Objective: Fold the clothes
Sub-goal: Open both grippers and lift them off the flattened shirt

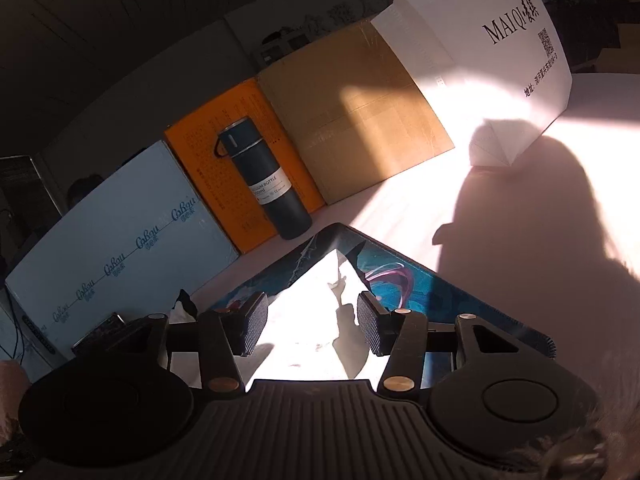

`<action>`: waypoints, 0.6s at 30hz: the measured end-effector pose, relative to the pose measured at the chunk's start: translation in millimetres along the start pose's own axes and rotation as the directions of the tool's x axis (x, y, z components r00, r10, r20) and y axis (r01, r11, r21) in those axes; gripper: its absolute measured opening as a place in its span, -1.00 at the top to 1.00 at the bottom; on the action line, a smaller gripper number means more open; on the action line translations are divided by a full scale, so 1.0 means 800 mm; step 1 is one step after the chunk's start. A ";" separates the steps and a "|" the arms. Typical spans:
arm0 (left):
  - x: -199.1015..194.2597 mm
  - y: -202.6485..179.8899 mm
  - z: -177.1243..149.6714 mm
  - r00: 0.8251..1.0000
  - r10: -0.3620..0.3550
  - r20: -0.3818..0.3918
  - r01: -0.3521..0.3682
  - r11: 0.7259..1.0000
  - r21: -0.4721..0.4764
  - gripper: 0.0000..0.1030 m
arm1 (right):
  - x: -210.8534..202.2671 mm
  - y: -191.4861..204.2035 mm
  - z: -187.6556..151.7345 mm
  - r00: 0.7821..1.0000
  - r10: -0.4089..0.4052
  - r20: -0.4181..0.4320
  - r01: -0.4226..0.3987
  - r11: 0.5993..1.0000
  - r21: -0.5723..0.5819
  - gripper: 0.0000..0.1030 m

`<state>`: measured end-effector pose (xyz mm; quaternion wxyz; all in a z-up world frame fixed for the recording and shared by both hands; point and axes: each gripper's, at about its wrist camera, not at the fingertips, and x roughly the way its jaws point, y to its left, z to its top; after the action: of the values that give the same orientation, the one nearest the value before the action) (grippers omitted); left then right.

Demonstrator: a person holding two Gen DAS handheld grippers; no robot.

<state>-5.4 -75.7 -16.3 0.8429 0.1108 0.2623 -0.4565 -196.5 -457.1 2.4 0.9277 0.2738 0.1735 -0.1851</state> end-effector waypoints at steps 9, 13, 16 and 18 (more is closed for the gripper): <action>0.015 -0.003 -0.025 0.996 -0.012 -0.088 0.018 0.998 0.061 -0.95 | 0.148 0.031 0.027 0.976 -0.093 -0.197 0.051 0.977 -0.207 -0.04; 0.015 0.003 -0.023 0.996 -0.028 -0.082 0.031 0.999 0.040 -0.96 | 0.175 0.028 0.016 0.963 -0.154 -0.221 0.095 0.962 -0.256 0.59; 0.014 0.005 -0.022 0.996 -0.036 -0.080 0.038 0.999 0.029 -0.96 | 0.178 0.029 0.009 0.964 -0.161 -0.213 0.093 0.950 -0.297 0.94; 0.014 0.006 -0.022 0.996 -0.041 -0.078 0.043 0.999 0.022 -0.96 | 0.167 0.030 0.009 0.970 -0.151 -0.191 0.087 0.947 -0.308 0.94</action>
<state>-2.0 -73.4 -37.2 0.8209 0.1330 0.2917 -0.4726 -68.0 -475.5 -38.1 0.9214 0.1384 0.3137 -0.1827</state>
